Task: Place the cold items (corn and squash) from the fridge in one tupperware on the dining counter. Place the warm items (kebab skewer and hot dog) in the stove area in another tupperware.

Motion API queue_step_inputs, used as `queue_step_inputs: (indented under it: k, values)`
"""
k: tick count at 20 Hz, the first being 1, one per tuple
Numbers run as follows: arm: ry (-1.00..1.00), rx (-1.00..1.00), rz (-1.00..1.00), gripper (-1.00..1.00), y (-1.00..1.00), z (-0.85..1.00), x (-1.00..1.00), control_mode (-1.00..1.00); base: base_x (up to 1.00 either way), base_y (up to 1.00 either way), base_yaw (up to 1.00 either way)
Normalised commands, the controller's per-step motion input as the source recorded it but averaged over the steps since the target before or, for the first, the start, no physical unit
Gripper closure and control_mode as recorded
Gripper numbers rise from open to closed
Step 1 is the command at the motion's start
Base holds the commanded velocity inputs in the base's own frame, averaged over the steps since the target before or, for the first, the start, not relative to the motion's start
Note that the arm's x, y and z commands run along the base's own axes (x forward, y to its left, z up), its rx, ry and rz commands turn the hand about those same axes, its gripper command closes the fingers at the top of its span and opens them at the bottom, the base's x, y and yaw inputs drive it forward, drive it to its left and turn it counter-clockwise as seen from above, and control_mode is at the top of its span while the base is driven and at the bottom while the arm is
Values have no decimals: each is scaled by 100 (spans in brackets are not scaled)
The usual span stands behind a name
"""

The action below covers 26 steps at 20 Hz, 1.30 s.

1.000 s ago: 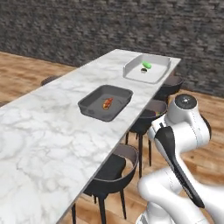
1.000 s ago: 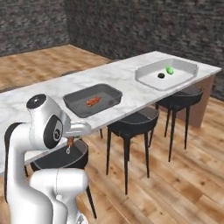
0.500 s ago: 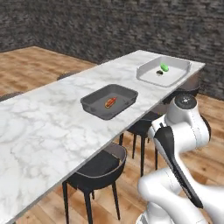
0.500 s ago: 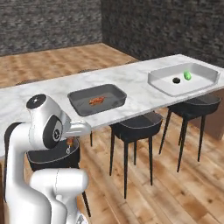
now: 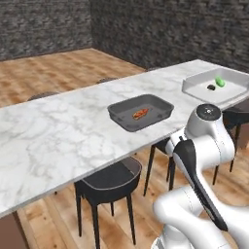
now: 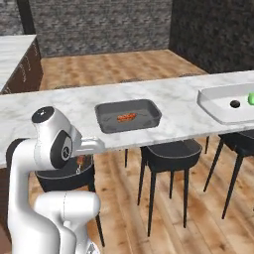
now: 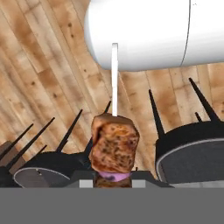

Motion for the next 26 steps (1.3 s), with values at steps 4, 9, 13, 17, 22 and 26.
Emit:
queue_step_inputs:
  k: [4,9,13,17,22,26]
  values:
    - [0,0,0,100,0,0,0,100,49,-17,38]
    - [0,0,0,100,0,0,0,100,55,-27,34]
    - [0,0,0,100,0,0,0,100,49,-48,31]
    - [0,0,0,100,0,0,0,100,39,-60,31]
    - [0,0,0,100,0,0,0,100,41,-42,30]
    - [0,0,0,100,0,0,0,100,33,-31,27]
